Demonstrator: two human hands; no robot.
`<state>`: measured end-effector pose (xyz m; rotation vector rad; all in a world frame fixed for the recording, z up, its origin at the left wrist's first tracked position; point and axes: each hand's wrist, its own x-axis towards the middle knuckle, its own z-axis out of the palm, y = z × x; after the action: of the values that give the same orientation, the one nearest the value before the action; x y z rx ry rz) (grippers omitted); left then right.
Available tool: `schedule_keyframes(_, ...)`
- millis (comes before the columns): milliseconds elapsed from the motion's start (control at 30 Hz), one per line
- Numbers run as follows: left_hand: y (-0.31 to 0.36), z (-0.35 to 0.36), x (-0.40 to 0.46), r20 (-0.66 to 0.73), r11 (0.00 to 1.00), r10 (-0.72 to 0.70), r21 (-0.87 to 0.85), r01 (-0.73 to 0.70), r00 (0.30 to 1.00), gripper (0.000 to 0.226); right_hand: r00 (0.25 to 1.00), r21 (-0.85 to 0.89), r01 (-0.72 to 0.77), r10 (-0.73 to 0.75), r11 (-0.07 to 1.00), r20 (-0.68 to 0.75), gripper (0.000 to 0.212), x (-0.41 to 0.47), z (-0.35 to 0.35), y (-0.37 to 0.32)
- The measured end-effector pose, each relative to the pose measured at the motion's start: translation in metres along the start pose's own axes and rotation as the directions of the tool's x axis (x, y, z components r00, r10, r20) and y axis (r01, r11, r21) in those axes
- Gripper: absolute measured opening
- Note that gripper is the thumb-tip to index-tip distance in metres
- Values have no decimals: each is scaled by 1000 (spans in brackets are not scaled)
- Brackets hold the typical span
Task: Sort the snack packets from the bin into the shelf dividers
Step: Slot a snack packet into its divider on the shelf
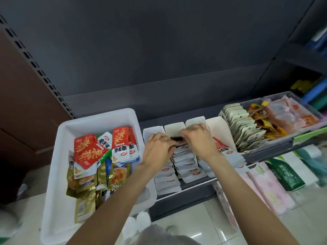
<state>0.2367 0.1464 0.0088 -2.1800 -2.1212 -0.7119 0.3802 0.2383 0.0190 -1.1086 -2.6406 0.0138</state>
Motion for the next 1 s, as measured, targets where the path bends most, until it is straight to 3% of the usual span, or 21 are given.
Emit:
schedule_keyframes(167, -2, -1, -1, -35, 995, 68, -67, -71, 997, 23, 1000, -57, 28, -28, 998, 1, 23, 0, 13, 6)
schedule_keyframes(233, -1, -11, -4, -112, 985, 66, -153, -83, 992, 18, 998, -26, 43, -44, 999, -46, 26, -3, 8, 5)
schedule_keyframes(333, -5, -39, -24, -322, 941, -80, -335, -35, 943, 22, 986, 233, 19, 20, 972, -165, 34, -6, -10, -14)
schedule_keyframes(433, -33, -60, -59, -426, 943, -247, -313, 115, 870, 20, 993, 584, 36, 38, 811, -114, 29, -10, -27, -49)
schedule_keyframes(500, -60, -67, -84, -370, 916, -386, -259, 305, 845, 19, 1000, 728, 25, -29, 685, -7, 25, -7, -30, -76)
schedule_keyframes(567, -86, -69, -108, -295, 864, -503, -196, 464, 812, 23, 986, 761, -2, -126, 649, 111, 24, 0, -25, -103)
schedule_keyframes(700, -121, -65, -145, -46, 747, -664, -68, 661, 746, 38, 915, 581, 80, -291, 810, 280, 25, 11, 14, -157)
schedule_keyframes(800, -124, -62, -153, 179, 719, -689, 40, 694, 703, 36, 836, 406, 152, -336, 901, 434, 36, 13, 50, -186)
schedule_keyframes(900, -114, -59, -150, 318, 711, -686, 105, 695, 654, 24, 769, 251, 258, -356, 933, 531, 56, 15, 76, -196)
schedule_keyframes(1000, -106, -48, -148, 393, 730, -682, 307, 611, 617, 45, 712, 237, 325, -402, 916, 575, 70, 15, 87, -195)
